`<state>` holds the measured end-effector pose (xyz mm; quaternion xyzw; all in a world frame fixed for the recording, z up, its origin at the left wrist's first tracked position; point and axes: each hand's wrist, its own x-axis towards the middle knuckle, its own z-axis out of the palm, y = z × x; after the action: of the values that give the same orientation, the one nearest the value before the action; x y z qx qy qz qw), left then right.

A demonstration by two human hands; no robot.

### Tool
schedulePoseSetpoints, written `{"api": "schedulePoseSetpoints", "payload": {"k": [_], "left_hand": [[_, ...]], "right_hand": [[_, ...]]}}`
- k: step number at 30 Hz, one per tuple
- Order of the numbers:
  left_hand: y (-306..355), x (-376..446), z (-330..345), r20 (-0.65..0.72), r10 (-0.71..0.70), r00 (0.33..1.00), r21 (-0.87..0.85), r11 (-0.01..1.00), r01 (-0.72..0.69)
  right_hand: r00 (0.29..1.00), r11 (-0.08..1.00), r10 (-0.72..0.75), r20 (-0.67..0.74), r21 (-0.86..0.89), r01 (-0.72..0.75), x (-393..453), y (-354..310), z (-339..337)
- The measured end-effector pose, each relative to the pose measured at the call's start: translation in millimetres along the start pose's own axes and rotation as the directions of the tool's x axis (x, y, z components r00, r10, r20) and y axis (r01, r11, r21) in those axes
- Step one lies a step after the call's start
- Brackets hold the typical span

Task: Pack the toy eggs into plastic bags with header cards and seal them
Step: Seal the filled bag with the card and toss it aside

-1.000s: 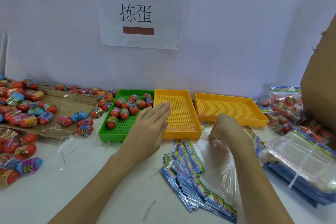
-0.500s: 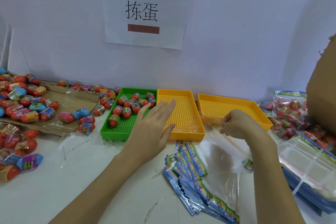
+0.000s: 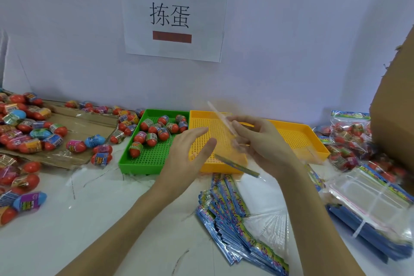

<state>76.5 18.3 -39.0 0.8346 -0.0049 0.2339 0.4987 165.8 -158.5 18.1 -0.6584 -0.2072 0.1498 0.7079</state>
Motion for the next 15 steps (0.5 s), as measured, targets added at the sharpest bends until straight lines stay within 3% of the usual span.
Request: {"api": "schedulePoseSetpoints", "payload": {"k": [2, 4, 8, 11, 15], "left_hand": [[4, 0, -2, 0.066, -0.078, 0.995, -0.275, 0.957, 0.093], [3, 1, -5, 0.096, -0.093, 0.991, -0.421, 0.898, 0.125], [-3, 3, -7, 0.014, -0.169, 0.985, -0.459, 0.874, 0.157], [-7, 5, -6, -0.011, -0.188, 0.982, -0.39, 0.905, 0.168], [-8, 5, -6, -0.03, -0.167, 0.986, -0.375, 0.916, 0.144]], "right_hand": [[1.0, 1.0, 0.014, 0.012, -0.019, -0.014, 0, 4, 4], [1.0, 0.999, 0.03, 0.007, -0.044, -0.03, 0, 6, 5], [0.994, 0.996, 0.01, -0.106, -0.085, -0.019, 1, 10, 8], [0.986, 0.987, -0.042, -0.159, -0.157, 0.016, 3, 12, 10], [1.0, 0.994, 0.007, -0.021, -0.109, -0.009, 3, 13, 9]]}}
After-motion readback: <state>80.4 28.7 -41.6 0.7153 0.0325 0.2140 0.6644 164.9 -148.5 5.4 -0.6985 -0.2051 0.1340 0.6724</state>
